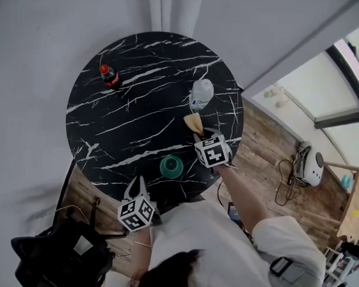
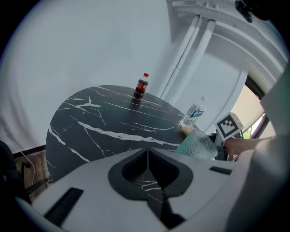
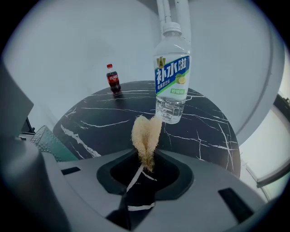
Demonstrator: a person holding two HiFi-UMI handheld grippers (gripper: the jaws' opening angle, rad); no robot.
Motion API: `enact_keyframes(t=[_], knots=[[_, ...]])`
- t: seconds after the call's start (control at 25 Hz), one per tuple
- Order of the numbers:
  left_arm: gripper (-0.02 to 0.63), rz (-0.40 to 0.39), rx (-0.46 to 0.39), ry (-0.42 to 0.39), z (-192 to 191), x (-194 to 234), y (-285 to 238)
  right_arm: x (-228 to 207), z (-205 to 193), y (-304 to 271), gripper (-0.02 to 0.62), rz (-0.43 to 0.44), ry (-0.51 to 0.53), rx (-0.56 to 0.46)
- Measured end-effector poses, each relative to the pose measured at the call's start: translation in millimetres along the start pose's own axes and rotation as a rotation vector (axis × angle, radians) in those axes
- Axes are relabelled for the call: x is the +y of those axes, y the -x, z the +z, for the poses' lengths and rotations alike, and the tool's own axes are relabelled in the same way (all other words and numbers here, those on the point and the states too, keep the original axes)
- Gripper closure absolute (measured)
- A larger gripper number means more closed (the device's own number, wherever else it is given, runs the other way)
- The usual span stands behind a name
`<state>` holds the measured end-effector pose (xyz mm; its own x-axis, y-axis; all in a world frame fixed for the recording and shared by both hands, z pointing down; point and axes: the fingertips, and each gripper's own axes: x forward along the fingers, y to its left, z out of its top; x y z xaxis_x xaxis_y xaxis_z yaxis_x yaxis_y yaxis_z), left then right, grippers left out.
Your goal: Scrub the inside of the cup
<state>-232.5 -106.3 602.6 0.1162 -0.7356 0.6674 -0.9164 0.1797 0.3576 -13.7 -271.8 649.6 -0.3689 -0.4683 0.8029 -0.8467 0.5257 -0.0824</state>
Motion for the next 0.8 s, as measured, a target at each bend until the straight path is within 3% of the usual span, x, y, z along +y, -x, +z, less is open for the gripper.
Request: enact_keyframes(t=[0.28,0.56,0.8], knots=[[0.595,-0.028,0.002,-0.016,-1,-9,-2,2,2,13,0.509,-0.003,0.016,-0.024],[0.587,0.004,0.045,-0.041,-16,-8,0,18,5,36,0.517,0.095,0.026,-0.074],[0.437,-0.101,0.079,-0.098,-22,-26,-6,17,4,62,0.517,0.144,0.034,-0.133]])
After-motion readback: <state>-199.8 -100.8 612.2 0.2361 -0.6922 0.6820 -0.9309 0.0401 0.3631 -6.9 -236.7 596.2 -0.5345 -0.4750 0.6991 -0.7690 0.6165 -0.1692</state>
